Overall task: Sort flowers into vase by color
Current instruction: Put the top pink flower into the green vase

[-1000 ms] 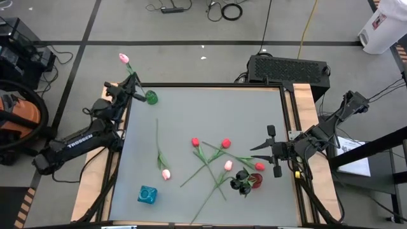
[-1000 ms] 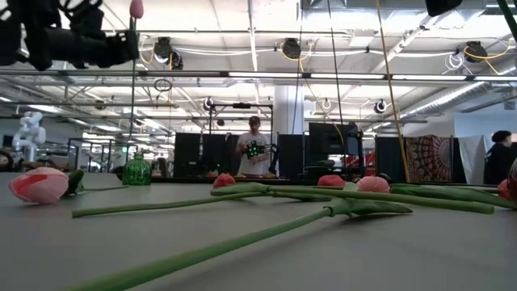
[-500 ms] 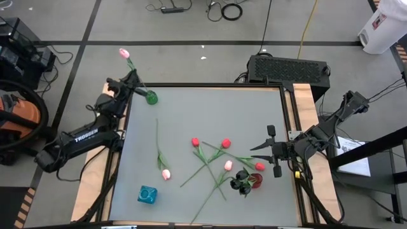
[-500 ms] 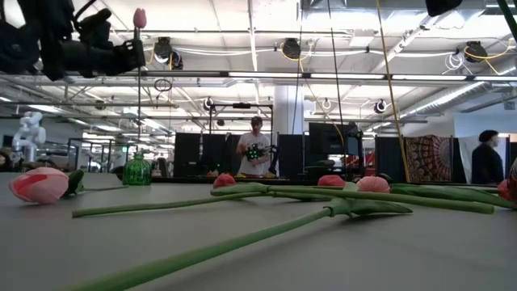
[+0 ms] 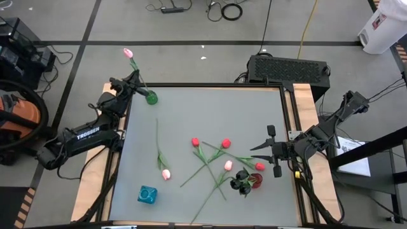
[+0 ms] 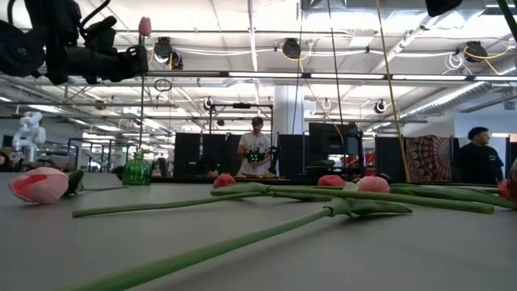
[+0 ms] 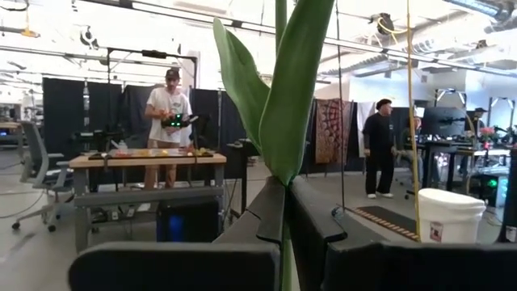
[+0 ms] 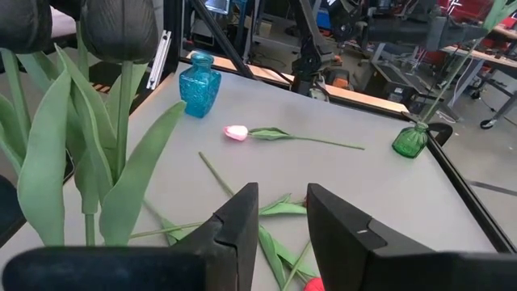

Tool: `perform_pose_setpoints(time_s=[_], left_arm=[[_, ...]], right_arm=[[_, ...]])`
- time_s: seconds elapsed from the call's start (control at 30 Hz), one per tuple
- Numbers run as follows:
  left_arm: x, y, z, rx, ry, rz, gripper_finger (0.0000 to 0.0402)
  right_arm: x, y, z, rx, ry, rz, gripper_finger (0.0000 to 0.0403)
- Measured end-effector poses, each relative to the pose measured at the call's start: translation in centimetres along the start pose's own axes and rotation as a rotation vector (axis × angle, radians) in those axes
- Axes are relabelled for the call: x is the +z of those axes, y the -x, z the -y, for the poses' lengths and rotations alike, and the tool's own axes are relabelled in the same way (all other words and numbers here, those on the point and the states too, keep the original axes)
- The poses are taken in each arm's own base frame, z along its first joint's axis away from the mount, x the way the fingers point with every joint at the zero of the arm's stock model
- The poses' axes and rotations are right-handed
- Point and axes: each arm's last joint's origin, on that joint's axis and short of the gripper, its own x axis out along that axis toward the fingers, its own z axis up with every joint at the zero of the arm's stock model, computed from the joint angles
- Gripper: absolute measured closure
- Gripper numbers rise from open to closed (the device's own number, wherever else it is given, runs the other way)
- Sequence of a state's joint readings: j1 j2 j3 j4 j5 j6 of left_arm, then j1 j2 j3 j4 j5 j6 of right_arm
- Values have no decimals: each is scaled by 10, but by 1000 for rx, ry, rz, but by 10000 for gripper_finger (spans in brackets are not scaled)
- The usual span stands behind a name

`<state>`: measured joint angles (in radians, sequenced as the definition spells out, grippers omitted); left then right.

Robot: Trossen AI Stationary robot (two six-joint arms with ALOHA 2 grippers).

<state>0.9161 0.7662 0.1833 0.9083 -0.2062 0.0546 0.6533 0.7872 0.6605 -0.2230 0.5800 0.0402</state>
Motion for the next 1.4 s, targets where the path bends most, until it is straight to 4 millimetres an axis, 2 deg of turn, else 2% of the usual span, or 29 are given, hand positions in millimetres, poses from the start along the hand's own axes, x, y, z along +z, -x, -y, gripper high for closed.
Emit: perform_pose_setpoints(time_s=[0.67, 1.4], left_arm=[[0, 0, 0, 0, -17, -2, 391], [-14, -12, 0, 45, -45, -18, 391]], right_arm=[[0, 0, 0, 0, 1, 0, 305], [0, 0, 0, 0, 0, 0, 305]])
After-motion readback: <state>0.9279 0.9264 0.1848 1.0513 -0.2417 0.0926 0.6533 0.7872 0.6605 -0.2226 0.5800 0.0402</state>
